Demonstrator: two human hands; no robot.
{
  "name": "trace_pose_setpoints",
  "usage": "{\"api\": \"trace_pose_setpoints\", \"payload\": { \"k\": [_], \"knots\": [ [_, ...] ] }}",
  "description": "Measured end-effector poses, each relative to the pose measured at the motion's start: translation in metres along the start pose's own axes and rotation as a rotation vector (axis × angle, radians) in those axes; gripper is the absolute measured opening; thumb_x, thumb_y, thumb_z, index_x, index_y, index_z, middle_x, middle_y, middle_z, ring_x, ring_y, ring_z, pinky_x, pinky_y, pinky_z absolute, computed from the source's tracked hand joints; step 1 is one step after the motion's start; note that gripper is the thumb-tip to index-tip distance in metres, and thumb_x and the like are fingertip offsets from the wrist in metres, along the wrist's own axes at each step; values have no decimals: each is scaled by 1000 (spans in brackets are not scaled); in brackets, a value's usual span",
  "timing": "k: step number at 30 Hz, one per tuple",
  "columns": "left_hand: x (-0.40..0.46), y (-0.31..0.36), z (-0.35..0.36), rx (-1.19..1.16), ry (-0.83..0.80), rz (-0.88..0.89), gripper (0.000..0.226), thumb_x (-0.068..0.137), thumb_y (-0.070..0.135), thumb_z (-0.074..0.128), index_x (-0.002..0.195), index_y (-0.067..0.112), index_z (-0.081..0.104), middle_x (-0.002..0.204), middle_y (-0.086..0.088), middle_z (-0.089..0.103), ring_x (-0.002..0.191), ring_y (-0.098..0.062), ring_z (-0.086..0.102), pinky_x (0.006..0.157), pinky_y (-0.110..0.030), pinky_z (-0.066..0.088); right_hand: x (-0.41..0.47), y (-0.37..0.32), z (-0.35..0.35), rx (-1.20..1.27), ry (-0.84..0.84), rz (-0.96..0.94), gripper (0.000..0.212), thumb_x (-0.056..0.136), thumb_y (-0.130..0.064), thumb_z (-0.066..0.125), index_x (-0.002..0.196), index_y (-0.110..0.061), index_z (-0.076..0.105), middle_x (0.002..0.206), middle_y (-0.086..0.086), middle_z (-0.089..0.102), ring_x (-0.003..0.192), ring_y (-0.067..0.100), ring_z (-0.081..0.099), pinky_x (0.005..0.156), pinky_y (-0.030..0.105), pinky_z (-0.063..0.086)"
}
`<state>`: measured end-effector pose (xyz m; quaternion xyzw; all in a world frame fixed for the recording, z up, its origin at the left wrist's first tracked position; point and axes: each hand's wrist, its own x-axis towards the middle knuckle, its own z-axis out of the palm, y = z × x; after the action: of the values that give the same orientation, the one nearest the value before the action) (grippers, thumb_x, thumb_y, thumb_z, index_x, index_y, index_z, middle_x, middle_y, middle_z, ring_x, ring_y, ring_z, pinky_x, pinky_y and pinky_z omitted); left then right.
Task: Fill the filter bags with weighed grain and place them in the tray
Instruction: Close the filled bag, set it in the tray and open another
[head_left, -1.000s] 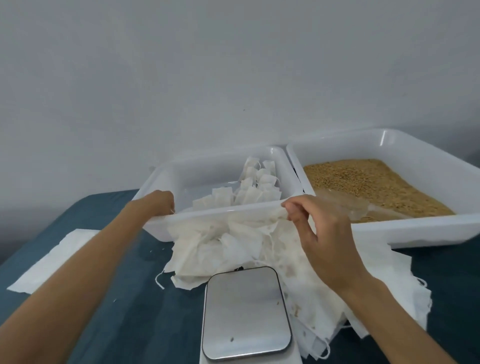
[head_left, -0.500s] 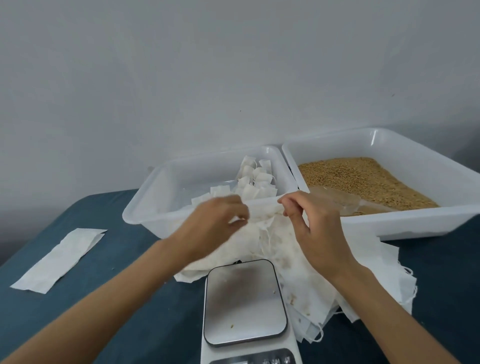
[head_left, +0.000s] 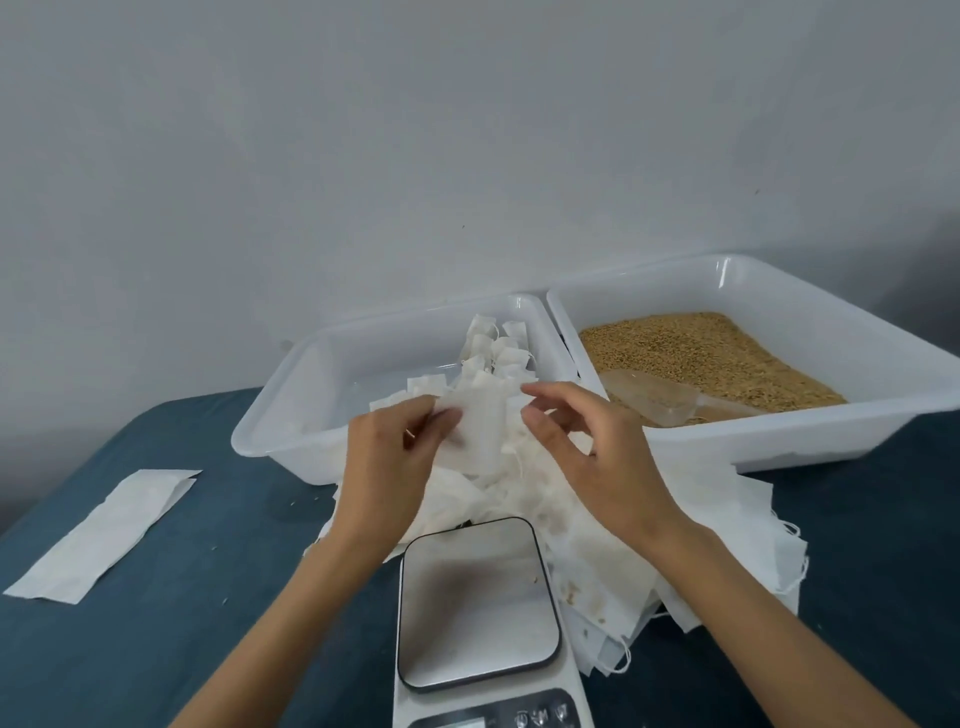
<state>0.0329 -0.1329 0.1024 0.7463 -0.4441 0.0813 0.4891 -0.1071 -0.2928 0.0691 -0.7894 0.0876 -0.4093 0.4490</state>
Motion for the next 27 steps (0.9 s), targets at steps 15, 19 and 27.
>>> {"api": "trace_pose_setpoints", "payload": {
  "k": [15, 19, 27],
  "knots": [
    [-22, 0, 41, -672, 5, -339, 24, 91, 19, 75, 77, 2, 69, 62, -11, 51, 60, -22, 44, 71, -39, 42, 7, 1, -1, 413, -31, 277, 17, 91, -8, 73, 107, -9, 72, 90, 5, 76, 78, 13, 69, 70, 23, 55],
    [-20, -4, 40, -534, 35, -329, 39, 94, 11, 74, 59, 21, 59, 54, 0, 50, 53, -12, 44, 61, -18, 40, 10, -4, -7, 754, -79, 363, 30, 89, -19, 75, 118, -13, 73, 98, 18, 71, 95, 24, 69, 82, 33, 58],
    [-20, -8, 42, -467, 53, -280, 37, 94, 13, 75, 64, 20, 56, 56, 9, 47, 54, -6, 41, 57, -10, 36, 7, -5, -9, 582, -103, 320, 11, 88, -18, 71, 93, -16, 81, 95, 1, 77, 89, 11, 71, 80, 21, 57]
  ]
}}
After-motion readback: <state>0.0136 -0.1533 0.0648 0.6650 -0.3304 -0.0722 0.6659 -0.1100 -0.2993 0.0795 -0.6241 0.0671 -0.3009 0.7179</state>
